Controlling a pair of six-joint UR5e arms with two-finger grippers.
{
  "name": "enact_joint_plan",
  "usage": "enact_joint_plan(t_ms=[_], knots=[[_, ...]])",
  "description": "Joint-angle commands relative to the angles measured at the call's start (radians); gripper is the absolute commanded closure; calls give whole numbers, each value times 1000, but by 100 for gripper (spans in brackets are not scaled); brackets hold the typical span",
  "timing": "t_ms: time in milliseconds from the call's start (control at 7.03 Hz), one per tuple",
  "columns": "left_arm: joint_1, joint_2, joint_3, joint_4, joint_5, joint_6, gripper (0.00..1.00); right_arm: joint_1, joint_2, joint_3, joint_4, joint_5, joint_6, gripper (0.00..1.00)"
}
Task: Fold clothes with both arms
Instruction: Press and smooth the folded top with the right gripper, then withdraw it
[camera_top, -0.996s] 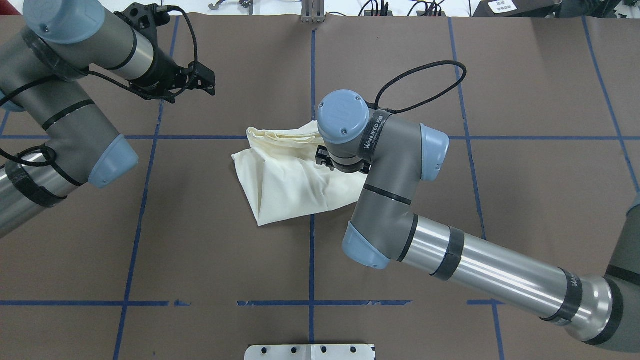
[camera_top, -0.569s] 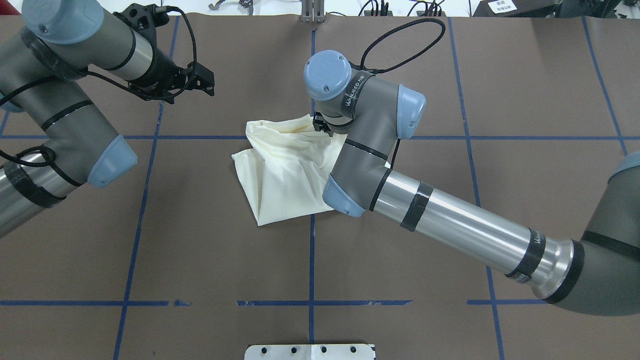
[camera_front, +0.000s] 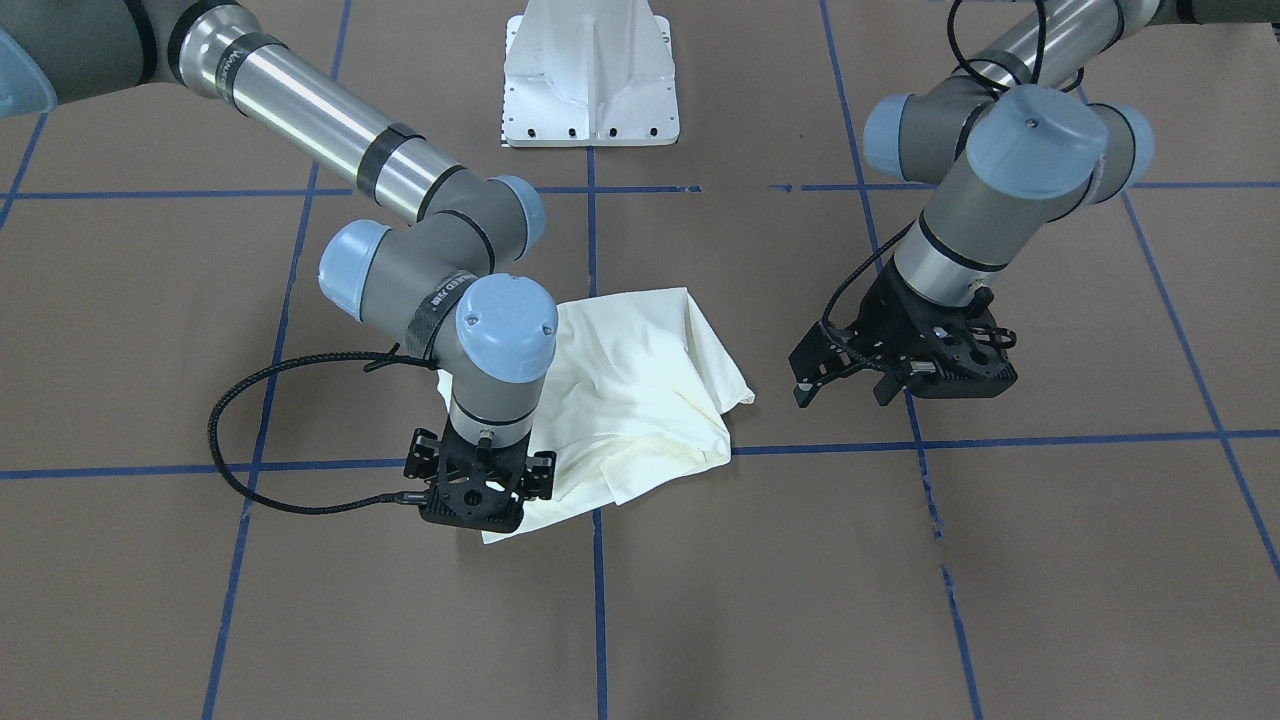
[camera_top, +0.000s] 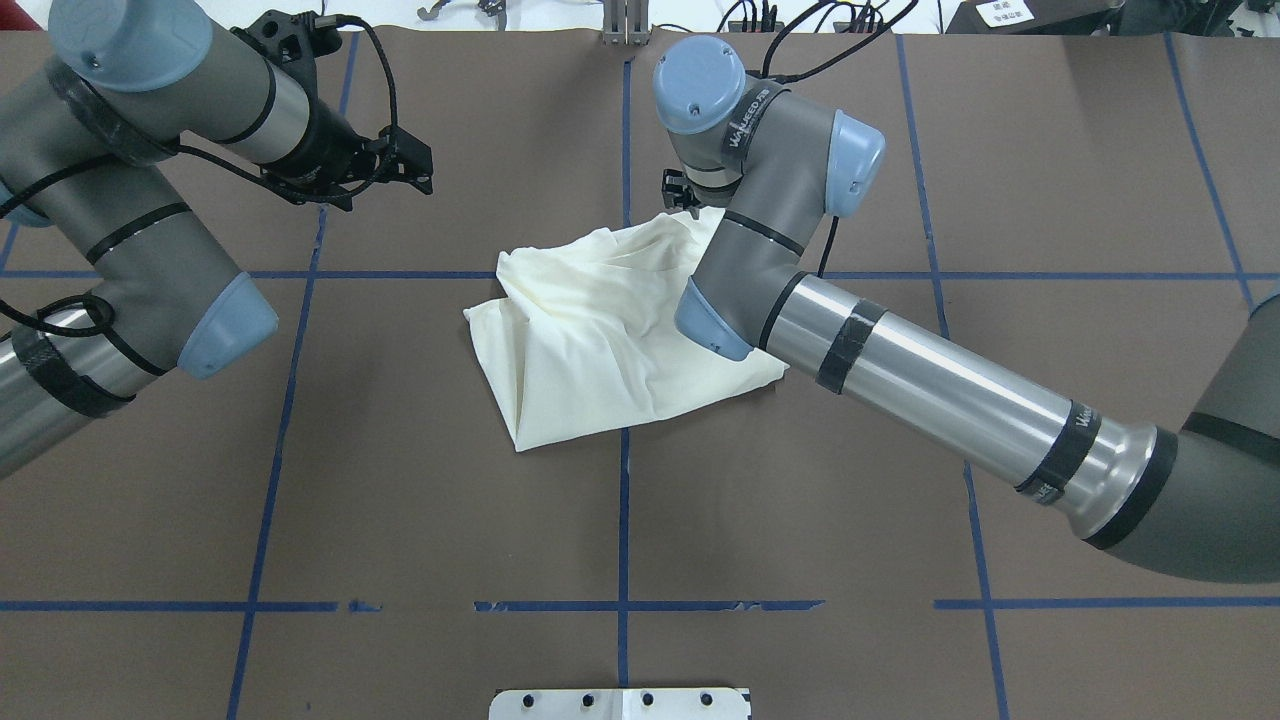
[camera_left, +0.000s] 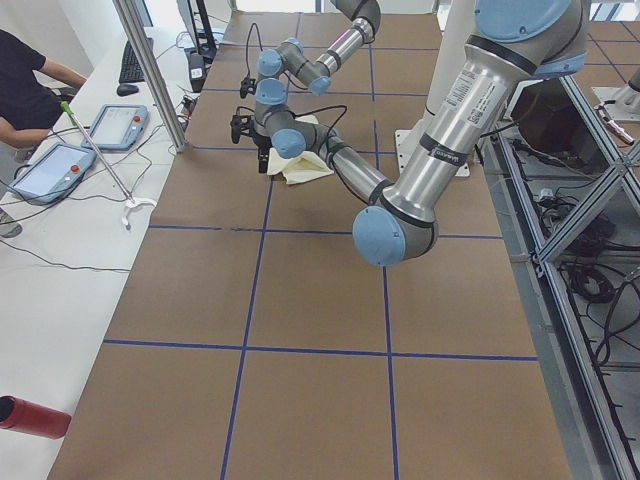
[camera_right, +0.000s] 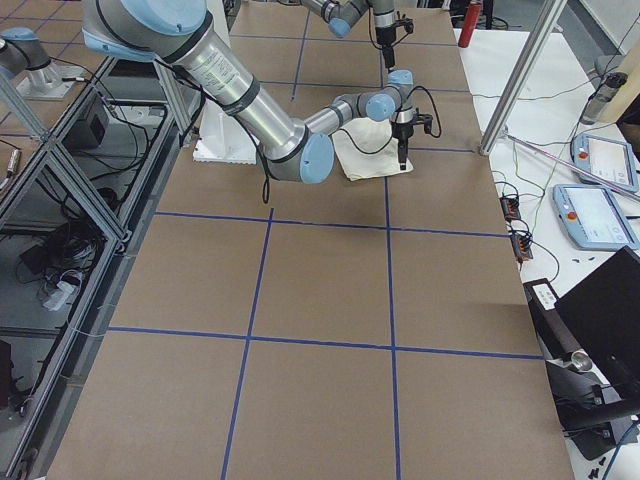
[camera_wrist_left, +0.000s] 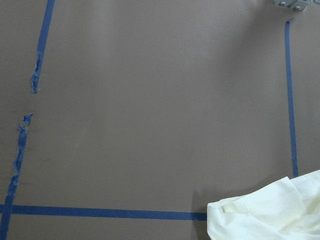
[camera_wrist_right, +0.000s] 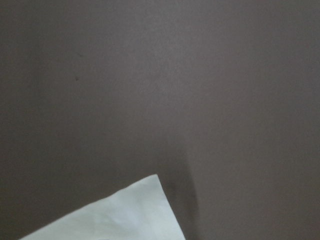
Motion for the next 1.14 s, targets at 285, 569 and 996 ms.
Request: enact_joint_plan(t_ms=[285, 569, 996], knots=[[272, 15, -38, -198, 59, -377, 0, 141, -1, 47, 2, 181, -120, 0], [315, 17, 15, -354, 101, -387, 0, 207, -69, 126, -3, 267, -187, 0], [318, 9, 64, -413, 178, -395, 0, 232, -117, 179, -4, 284, -198, 0]])
